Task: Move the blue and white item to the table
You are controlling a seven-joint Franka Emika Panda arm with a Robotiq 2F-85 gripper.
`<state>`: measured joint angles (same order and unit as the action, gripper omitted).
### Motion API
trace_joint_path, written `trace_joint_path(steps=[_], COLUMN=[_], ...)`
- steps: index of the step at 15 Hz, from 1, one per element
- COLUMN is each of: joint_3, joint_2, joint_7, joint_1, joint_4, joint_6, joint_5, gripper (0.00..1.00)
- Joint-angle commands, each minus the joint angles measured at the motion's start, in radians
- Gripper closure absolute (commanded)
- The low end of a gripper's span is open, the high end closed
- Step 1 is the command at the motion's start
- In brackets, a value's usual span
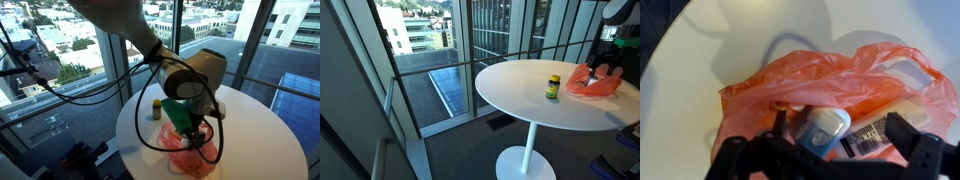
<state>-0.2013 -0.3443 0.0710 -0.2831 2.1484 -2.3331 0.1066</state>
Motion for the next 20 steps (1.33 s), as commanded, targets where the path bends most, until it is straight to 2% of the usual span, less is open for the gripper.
trace_joint_path(steps=[1,12,20], joint_3=[0.01,-0.01,-0.019], joint_2=[-0.019,-0.07,-0.119], joint_7=[0.003,-0.015,-0.083], joint_1=[0.0,-0.014,-0.025], joint_4=[-0.03,-0.079,-0.135], joint_6=[0.027,0.02,0.021], joint_5=[0.012,0.004,0.019], gripper=[0.0,0.0,0.0])
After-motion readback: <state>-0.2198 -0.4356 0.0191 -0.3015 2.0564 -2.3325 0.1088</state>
